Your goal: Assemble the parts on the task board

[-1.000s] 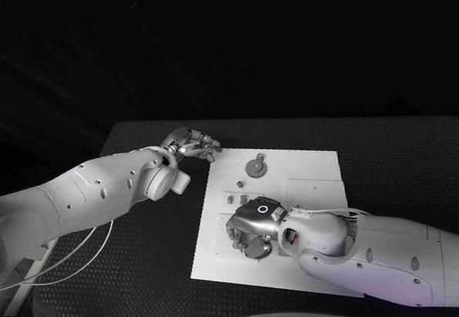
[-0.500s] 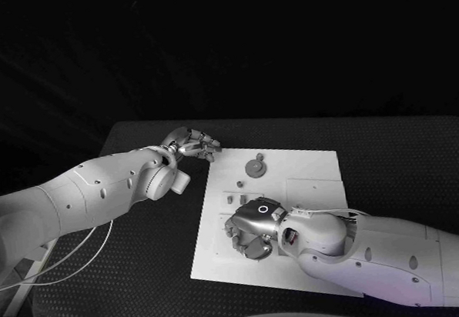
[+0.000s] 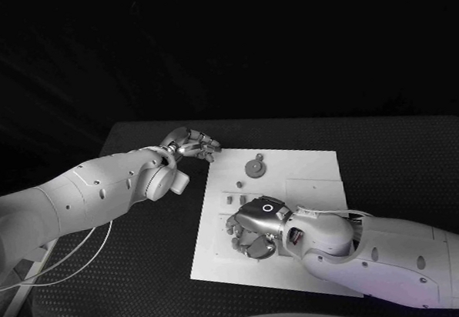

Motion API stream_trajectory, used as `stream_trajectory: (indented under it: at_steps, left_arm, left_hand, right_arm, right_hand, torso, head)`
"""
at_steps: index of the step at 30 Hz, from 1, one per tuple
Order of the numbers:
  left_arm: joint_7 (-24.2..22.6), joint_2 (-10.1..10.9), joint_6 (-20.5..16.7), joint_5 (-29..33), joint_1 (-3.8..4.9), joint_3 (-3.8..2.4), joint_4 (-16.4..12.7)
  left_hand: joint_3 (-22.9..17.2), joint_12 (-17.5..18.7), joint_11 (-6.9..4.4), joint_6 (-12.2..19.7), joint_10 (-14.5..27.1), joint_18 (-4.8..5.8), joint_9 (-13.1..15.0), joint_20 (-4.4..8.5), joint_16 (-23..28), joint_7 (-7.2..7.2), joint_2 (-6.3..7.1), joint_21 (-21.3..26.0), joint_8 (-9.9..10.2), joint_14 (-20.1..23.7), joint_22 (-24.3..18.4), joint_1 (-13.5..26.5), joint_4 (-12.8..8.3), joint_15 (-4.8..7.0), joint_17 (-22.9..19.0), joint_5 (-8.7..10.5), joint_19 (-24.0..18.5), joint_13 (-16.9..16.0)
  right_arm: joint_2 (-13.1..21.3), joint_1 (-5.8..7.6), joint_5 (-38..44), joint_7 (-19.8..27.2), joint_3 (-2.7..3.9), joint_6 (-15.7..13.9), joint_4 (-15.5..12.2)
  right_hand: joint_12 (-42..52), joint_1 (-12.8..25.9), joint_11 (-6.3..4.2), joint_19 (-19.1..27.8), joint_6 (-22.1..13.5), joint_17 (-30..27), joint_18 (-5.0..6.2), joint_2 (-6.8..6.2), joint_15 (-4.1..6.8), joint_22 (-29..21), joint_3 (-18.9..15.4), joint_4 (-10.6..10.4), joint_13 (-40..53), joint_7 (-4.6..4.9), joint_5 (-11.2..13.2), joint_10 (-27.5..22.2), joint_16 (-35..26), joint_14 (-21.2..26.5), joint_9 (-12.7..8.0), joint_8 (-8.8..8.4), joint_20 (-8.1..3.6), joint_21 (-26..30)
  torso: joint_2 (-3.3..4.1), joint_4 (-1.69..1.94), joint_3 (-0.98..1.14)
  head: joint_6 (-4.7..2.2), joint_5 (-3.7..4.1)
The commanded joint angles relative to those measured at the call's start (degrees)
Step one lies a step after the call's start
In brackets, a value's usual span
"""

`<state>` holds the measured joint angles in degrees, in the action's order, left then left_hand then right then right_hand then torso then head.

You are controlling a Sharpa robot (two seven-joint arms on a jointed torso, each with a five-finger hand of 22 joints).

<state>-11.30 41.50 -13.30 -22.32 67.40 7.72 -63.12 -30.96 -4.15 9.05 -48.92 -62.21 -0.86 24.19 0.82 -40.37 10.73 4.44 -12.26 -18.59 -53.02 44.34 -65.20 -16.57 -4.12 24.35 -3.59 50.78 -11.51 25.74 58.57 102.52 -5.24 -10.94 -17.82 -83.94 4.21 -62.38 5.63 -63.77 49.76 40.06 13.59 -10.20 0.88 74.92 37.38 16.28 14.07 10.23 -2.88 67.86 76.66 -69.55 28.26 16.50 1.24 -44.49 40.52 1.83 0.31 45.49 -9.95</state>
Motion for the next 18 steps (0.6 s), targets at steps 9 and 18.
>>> stream_trajectory:
  at_steps: [9,18]
  left_arm:
    - [-0.6,0.0,0.7,0.3,0.06,-0.04,0.8]
    - [-1.1,0.0,1.2,0.5,0.05,-0.03,1.1]
  left_hand:
    - [0.5,0.0,0.00,0.4,0.4,0.72,-0.1,0.26,0.4,-0.18,-0.35,0.2,-0.1,-0.1,-0.1,-0.4,0.0,-0.51,0.1,0.18,0.3,0.1]
    - [0.5,0.0,-0.01,0.3,0.4,0.72,-0.1,0.26,0.4,-0.19,-0.38,0.2,-0.1,-0.1,-0.1,-0.3,0.0,-0.51,0.2,0.19,0.3,0.1]
  right_arm:
    - [5.0,1.37,-8.0,2.5,3.49,-6.8,-4.8]
    - [12.8,7.34,-23.9,3.8,5.14,-2.1,-6.9]
  right_hand:
    - [0.5,0.0,0.01,-0.4,-0.3,0.0,1.41,-0.80,-0.07,0.9,-1.1,-0.5,0.4,-0.04,0.1,0.1,0.5,-0.7,0.0,-0.11,-0.44,-0.1]
    - [7.6,5.1,-3.49,-1.2,1.8,-0.2,1.41,0.29,3.31,0.7,-2.8,-6.3,7.0,-1.85,0.0,8.7,0.3,-1.5,1.0,1.29,-0.94,0.1]
  torso:
    - [-0.09,-0.25,0.10]
    - [-0.30,-0.64,0.10]
  head:
    - [-1.32,1.04]
    - [-3.02,2.84]
